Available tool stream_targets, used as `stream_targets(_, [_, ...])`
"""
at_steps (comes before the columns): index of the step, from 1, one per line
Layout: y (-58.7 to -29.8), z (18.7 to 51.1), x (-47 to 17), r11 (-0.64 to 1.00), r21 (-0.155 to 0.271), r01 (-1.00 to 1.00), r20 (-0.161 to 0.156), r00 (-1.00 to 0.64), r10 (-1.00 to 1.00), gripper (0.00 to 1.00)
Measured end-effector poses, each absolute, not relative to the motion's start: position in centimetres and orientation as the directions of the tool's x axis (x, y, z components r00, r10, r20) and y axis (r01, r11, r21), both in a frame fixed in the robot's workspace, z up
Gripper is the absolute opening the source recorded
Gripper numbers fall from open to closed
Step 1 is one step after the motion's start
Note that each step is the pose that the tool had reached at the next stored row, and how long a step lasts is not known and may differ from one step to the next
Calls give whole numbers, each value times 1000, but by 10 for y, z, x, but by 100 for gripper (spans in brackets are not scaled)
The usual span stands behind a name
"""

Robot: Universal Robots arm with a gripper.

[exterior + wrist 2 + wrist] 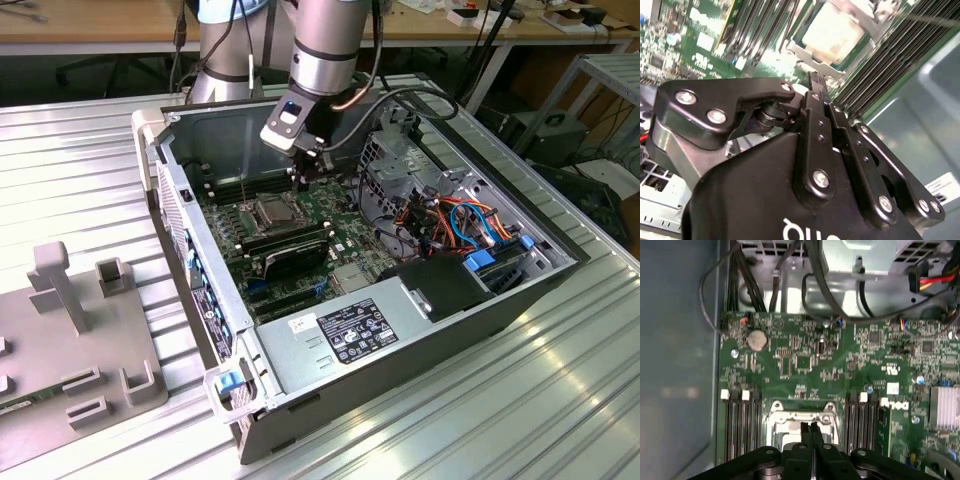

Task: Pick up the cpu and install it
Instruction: 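Close the cpu cover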

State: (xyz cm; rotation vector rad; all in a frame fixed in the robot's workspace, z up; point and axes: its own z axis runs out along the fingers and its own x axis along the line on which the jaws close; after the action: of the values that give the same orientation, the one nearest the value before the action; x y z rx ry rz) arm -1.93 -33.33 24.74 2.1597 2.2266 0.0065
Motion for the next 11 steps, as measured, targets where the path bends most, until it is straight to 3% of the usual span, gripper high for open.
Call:
stream_targets(6, [-333,247,-21,36,31,999,-26,-35,999,11])
stream_targets(11, [-333,247,-21,151,31,988,-26,-150,988,11])
